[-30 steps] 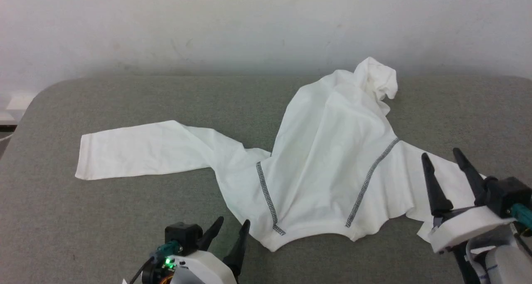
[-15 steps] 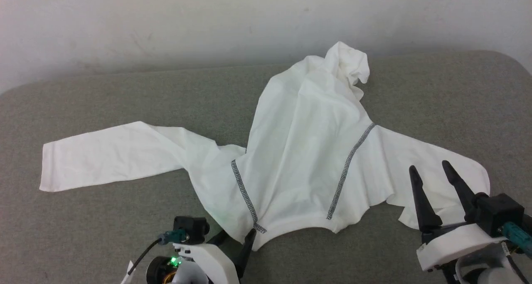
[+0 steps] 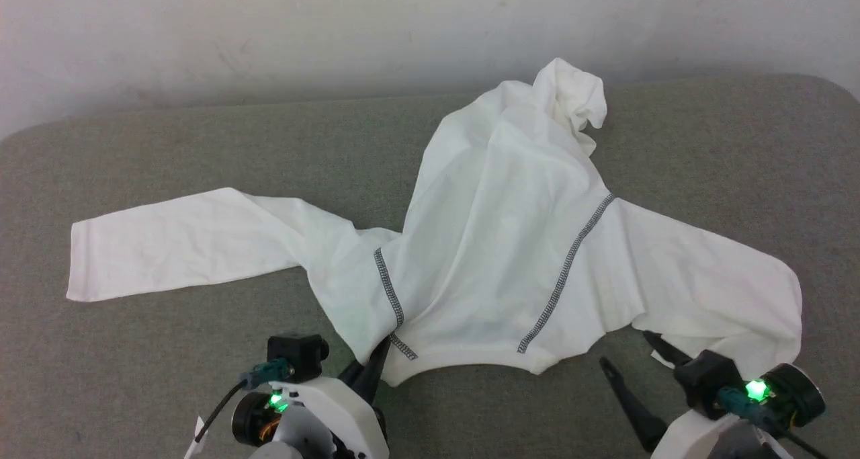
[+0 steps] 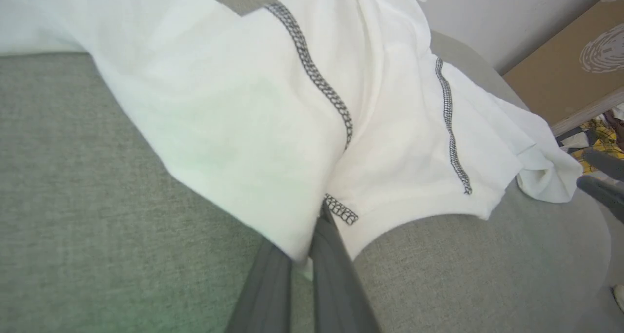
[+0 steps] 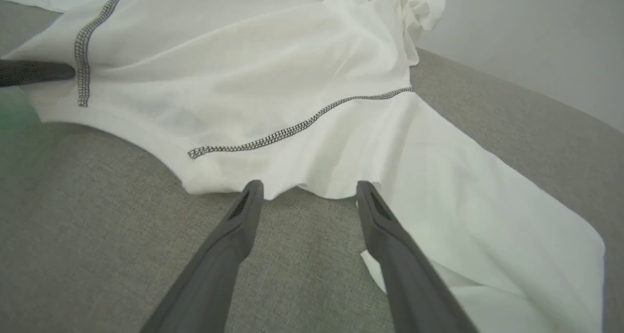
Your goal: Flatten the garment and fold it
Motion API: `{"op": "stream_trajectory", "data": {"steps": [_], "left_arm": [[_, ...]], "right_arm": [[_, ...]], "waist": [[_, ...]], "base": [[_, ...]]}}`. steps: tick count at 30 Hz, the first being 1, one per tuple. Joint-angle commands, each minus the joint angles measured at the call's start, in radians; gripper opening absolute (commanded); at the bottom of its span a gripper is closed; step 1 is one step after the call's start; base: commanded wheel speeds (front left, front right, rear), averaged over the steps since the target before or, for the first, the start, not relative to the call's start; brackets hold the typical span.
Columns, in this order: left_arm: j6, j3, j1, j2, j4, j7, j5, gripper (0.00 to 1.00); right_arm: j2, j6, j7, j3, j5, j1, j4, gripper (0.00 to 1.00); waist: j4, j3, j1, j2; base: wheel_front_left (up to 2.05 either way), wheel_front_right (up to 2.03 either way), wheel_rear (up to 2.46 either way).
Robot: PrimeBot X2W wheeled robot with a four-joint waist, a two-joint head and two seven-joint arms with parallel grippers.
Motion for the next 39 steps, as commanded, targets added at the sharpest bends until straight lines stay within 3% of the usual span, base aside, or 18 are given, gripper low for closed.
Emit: {"op": "stream_trajectory", "data": {"steps": [1, 7, 14, 20, 26, 27, 28, 29, 34, 39], "left_arm": [[0.004, 0.005, 0.003, 0.002, -0.015, -0.014, 0.004, 0.0], [0.011, -0.007, 0.012, -0.006, -0.07, -0.023, 0.007, 0.0], [0.006, -0.038, 0.002, -0.011, -0.098, -0.003, 0.013, 0.0], [0.004, -0.054, -0.005, -0.013, -0.108, 0.005, 0.015, 0.0], [0.007, -0.061, -0.014, -0.014, -0.108, 0.001, 0.018, 0.0], [0.007, -0.061, -0.015, -0.015, -0.107, 0.0, 0.017, 0.0], [0.007, -0.061, -0.015, -0.015, -0.104, -0.002, 0.016, 0.0], [0.007, -0.06, -0.015, -0.014, -0.101, -0.004, 0.014, 0.0], [0.009, -0.053, -0.006, -0.005, -0.089, -0.021, 0.01, 0.0], [0.016, -0.043, 0.0, 0.021, -0.115, -0.035, 0.019, 0.0]], "right_arm": [[-0.025, -0.002, 0.015, 0.033, -0.004, -0.001, -0.005, 1.0], [-0.121, -0.002, 0.066, 0.197, -0.104, -0.096, 0.057, 1.0], [-0.139, -0.002, 0.078, 0.299, -0.19, -0.216, 0.199, 1.0], [-0.146, -0.002, 0.076, 0.399, -0.18, -0.305, 0.305, 1.0], [-0.128, -0.002, 0.049, 0.424, -0.153, -0.353, 0.391, 1.0], [-0.124, -0.002, 0.045, 0.421, -0.145, -0.355, 0.405, 0.84], [-0.119, -0.002, 0.038, 0.418, -0.135, -0.354, 0.416, 0.2], [-0.114, -0.002, 0.028, 0.416, -0.125, -0.352, 0.425, 0.0], [-0.1, -0.002, -0.046, 0.375, -0.075, -0.332, 0.41, 0.0], [-0.103, -0.002, -0.098, 0.298, -0.027, -0.284, 0.298, 0.0]], "waist": [[0.014, -0.012, 0.0, 0.0], [0.052, -0.013, 0.0, 0.0], [0.094, 0.001, 0.0, 0.0], [0.115, 0.016, 0.0, 0.0], [0.13, 0.029, 0.0, 0.0], [0.132, 0.03, 0.0, 0.0], [0.133, 0.028, 0.0, 0.0], [0.132, 0.026, 0.0, 0.0], [0.115, -0.009, 0.0, 0.0], [0.081, -0.058, 0.0, 0.0]], "base": [[0.0, 0.0, 0.0], [0.0, 0.0, 0.0], [0.0, 0.0, 0.0], [0.0, 0.0, 0.0], [0.0, 0.0, 0.0], [0.0, 0.0, 0.0], [0.0, 0.0, 0.0], [0.0, 0.0, 0.0], [0.0, 0.0, 0.0], [0.0, 0.0, 0.0]]}}
